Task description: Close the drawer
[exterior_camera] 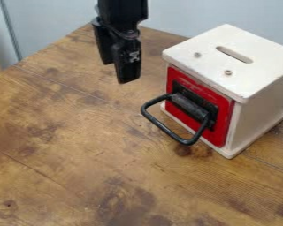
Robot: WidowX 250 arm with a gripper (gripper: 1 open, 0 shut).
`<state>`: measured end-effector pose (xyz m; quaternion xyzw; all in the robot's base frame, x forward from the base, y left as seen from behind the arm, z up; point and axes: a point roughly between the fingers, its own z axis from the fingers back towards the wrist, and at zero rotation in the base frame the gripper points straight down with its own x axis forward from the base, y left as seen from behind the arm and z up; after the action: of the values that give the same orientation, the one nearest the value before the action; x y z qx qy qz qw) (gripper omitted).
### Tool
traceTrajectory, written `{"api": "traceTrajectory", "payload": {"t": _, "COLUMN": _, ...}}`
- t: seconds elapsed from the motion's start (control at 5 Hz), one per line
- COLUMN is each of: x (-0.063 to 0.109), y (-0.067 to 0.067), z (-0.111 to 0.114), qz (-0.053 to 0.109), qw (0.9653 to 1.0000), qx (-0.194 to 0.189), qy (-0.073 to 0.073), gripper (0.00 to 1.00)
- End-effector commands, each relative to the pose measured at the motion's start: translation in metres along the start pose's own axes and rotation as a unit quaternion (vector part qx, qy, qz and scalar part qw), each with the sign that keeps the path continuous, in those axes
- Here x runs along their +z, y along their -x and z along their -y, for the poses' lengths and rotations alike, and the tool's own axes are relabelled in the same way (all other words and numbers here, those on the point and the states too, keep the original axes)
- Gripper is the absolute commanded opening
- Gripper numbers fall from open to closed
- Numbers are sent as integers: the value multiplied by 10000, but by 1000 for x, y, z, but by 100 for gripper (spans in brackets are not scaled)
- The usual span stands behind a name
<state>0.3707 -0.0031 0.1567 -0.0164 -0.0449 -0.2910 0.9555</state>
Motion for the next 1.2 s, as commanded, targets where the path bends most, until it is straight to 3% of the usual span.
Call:
{"api": "traceTrajectory", "payload": {"t": 0.0, "x": 22, "y": 2, "z": -8, "qz": 275, "qw": 9993, "qx": 80, "qy": -254, "gripper": 100}}
{"api": "traceTrajectory", "payload": {"t": 1.0, "x": 16, "y": 1, "z": -24, "qz": 287, "qw": 9986, "qx": 375, "qy": -236, "gripper": 100}}
